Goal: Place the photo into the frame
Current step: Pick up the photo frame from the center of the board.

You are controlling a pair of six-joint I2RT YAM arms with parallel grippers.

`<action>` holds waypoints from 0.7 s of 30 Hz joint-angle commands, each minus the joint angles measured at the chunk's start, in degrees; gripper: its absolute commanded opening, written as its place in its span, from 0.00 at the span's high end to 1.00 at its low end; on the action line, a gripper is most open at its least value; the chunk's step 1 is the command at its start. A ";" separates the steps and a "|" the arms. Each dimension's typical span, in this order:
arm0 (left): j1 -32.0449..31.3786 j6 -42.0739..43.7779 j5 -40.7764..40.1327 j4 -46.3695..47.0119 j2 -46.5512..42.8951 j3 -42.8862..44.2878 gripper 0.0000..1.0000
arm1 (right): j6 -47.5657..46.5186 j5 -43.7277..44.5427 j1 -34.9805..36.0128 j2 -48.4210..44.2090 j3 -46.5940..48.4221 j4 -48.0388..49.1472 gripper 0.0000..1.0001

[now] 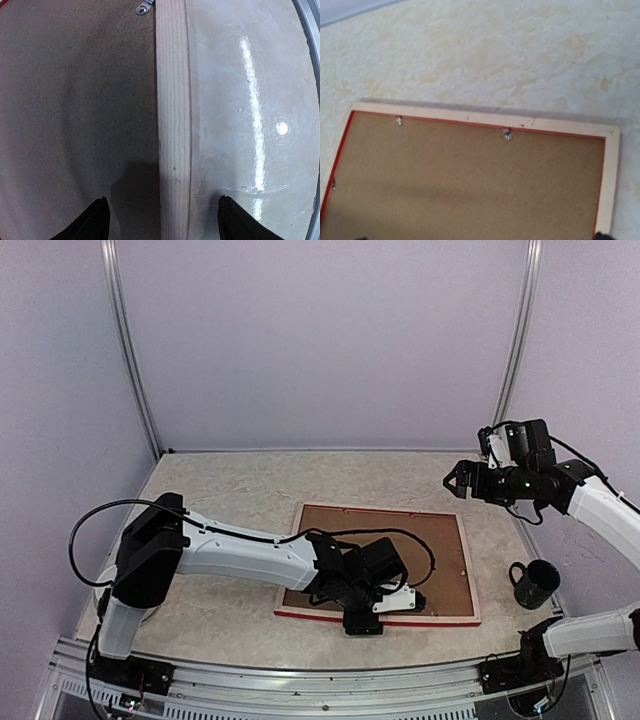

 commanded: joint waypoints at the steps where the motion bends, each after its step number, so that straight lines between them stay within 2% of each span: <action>1: -0.71 1.66 -0.53 -4.64 3.21 3.80 0.30 | -0.74 -1.12 -1.35 -1.70 1.15 -1.34 0.02; 7: -0.71 2.38 0.76 -8.24 6.02 6.74 0.53 | -1.69 -0.23 -2.50 -1.74 2.19 -2.58 0.02; 11: -0.78 2.45 1.04 -8.88 6.38 6.63 0.71 | -1.26 0.00 -4.34 -1.21 1.99 -3.02 0.01; 16: -0.79 2.46 1.04 -9.18 6.85 6.79 1.00 | -0.18 -1.41 -8.51 1.33 -2.37 -1.24 0.01; 21: 0.30 1.54 0.91 -8.04 5.79 6.79 1.00 | 0.99 -7.05 -12.58 3.36 -7.47 2.43 0.01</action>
